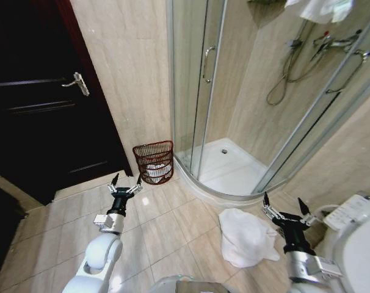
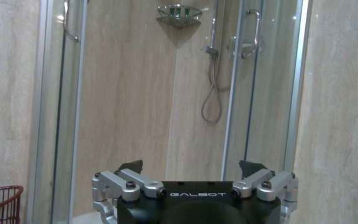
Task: Discard the used towel into the hamper.
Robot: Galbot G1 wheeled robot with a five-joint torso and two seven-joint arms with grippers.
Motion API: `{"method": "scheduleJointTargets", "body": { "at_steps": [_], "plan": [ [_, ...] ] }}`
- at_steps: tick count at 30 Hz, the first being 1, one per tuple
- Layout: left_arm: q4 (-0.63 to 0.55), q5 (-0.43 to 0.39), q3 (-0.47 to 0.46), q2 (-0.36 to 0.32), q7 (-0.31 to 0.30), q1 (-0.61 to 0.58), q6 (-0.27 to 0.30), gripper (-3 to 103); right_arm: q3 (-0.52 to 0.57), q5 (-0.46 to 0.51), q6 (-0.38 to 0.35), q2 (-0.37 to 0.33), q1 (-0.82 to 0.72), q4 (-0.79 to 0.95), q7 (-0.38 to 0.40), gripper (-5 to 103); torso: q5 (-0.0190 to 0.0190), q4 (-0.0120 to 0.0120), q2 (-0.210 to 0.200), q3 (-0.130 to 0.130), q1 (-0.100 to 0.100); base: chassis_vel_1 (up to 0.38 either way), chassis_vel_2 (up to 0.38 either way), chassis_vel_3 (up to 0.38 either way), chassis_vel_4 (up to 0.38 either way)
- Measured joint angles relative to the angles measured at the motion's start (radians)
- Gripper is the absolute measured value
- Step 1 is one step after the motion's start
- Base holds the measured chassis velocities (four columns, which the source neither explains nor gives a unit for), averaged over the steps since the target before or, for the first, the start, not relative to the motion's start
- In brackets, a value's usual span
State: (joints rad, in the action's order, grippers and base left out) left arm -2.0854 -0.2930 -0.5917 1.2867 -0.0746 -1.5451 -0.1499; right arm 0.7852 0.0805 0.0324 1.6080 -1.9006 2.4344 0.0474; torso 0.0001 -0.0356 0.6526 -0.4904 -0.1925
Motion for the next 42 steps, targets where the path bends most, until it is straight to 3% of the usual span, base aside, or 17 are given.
{"method": "scheduleJointTargets", "body": {
  "at_steps": [15, 42],
  "plan": [
    [-0.001, 0.013, -0.001, 0.003, 0.025, 0.006, -0.003, 100, 0.001, -0.002, 0.006, 0.000, 0.012, -0.002, 0.021, 100, -0.0001, 0.0003, 0.005, -0.003, -0.002, -0.057, -0.084, 0.046, 0.082],
    [-0.120, -0.039, 0.074, 0.008, 0.001, 0.002, 0.130, 100, 0.009, -0.010, -0.021, 0.000, 0.040, 0.017, 0.012, 100, -0.0001, 0.0004, 0.130, -0.074, -0.055, 0.000, 0.000, 0.000, 0.000]
  ]
}}
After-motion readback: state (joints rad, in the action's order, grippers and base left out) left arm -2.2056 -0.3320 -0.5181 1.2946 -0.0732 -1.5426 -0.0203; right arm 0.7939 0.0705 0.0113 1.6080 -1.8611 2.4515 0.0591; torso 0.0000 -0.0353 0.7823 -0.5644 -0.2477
